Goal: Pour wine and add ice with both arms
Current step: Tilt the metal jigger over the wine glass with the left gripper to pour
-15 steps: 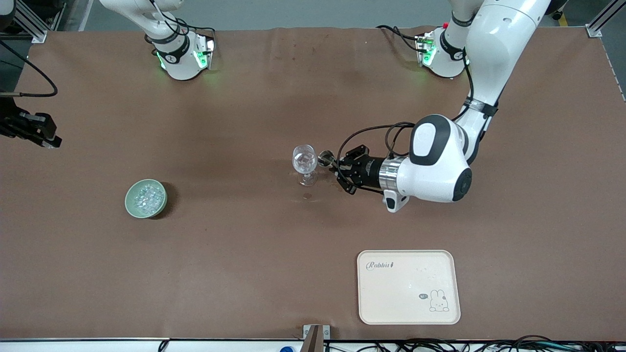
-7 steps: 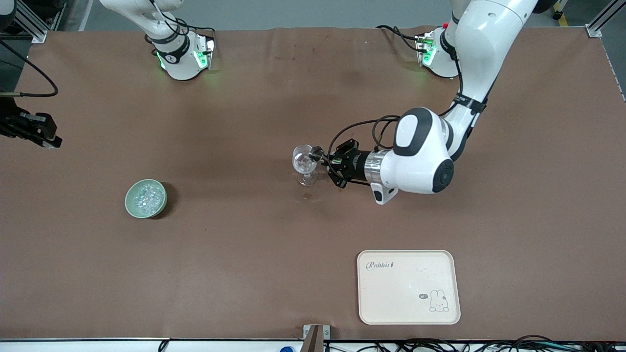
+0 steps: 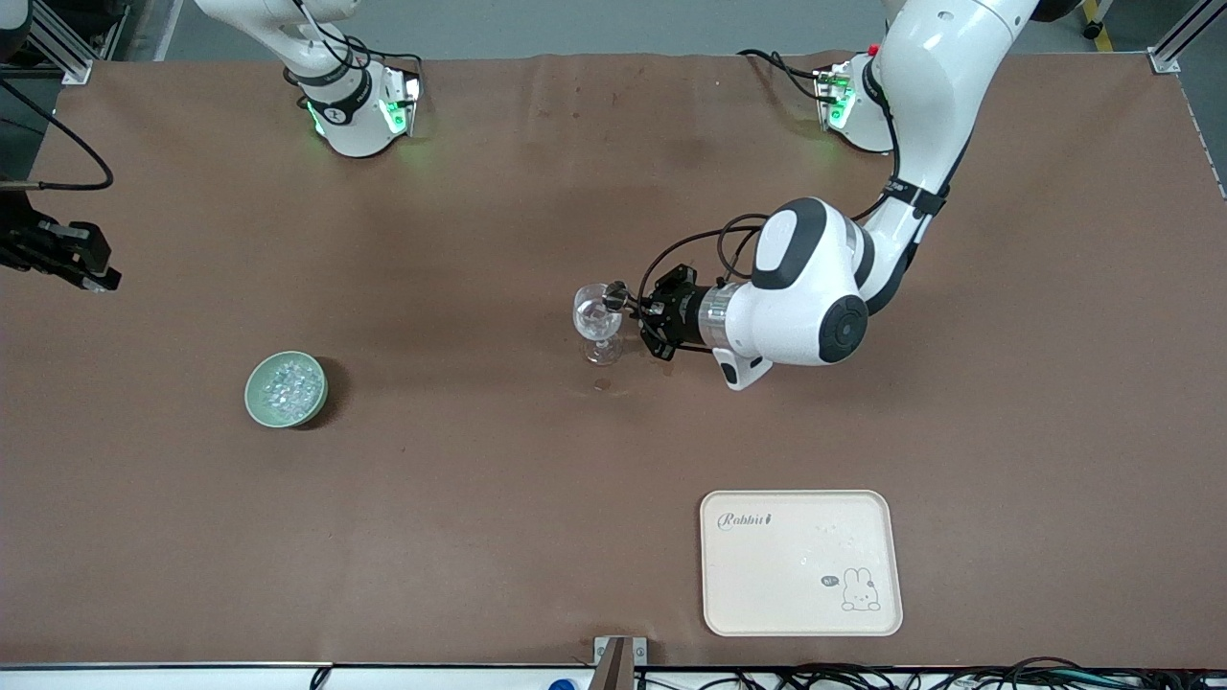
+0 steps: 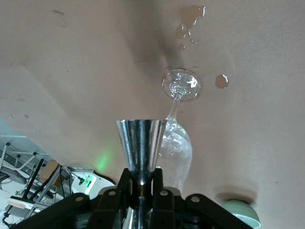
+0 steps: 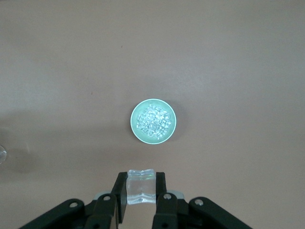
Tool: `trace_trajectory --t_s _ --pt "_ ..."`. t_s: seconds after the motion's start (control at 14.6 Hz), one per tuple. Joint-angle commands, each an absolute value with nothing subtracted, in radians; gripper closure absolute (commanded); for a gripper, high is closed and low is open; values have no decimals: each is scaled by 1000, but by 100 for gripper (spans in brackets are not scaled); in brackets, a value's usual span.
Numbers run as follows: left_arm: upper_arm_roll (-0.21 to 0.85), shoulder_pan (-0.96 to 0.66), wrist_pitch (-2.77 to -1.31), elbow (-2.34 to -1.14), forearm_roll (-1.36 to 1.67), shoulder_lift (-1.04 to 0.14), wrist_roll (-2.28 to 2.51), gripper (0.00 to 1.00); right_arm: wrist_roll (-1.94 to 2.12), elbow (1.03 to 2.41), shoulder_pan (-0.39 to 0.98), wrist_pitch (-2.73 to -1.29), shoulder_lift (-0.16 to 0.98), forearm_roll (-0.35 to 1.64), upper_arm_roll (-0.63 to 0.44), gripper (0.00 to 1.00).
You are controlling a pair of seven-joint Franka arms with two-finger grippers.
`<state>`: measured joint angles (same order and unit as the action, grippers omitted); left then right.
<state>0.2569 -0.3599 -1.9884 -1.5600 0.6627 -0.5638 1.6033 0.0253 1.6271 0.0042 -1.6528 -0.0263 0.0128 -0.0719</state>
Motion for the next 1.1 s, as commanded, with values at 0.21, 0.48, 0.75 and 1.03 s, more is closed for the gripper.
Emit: trace_trajectory --t_s 0.21,0.48,0.75,1.03 --pt "255 -379 -2006 -1589 555 -526 1690 99 29 1637 9 -1660 -40 3 -71 93" --pt "253 -400 -2008 -1583 509 -528 1735 99 29 1637 9 -1661 -40 3 -71 93" --pt "255 -416 -2003 -1575 446 -523 1795 99 29 1637 12 -1661 -40 2 -71 93" --pt "253 -425 -2003 -1575 424 -511 1807 99 28 1637 18 -1658 -40 3 -71 93"
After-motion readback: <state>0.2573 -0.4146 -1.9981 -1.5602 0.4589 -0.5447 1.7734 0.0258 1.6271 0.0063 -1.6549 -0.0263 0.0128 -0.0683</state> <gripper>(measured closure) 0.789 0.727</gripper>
